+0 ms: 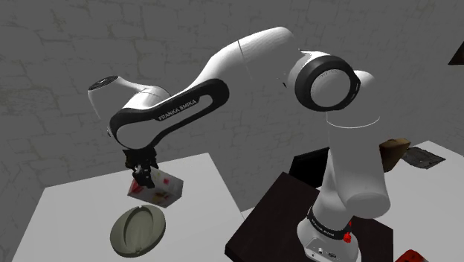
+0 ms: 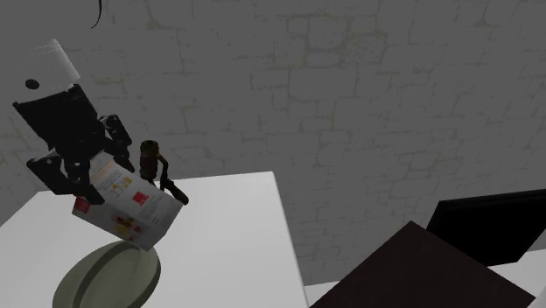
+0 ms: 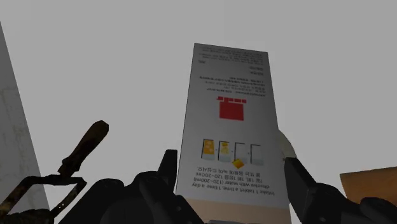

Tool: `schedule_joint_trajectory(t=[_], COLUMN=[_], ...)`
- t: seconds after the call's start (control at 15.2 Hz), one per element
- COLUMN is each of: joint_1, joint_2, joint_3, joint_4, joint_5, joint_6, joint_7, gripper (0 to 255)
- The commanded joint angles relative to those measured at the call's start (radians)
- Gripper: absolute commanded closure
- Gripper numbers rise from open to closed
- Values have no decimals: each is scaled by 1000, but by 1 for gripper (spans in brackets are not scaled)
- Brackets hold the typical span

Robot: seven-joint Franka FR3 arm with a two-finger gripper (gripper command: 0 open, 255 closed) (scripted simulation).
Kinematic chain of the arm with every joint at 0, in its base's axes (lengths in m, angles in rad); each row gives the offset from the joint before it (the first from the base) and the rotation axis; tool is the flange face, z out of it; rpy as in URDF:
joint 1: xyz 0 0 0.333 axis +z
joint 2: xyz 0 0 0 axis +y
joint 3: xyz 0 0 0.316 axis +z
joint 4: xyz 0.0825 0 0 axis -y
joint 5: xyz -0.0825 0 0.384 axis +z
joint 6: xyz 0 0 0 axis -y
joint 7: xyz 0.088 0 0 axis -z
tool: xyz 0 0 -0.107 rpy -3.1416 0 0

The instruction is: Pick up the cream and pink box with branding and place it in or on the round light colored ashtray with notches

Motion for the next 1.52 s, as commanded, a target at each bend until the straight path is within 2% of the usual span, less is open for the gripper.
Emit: schedule_joint_trajectory(t=[0.0, 1.45], joint_1=[34, 42], joint_2=[75, 211], joint_3=[8, -12], joint_4=[125, 32], joint_5=[-8, -45], joint_6=[-54, 171], joint_7=[31, 69], gripper=[255, 255])
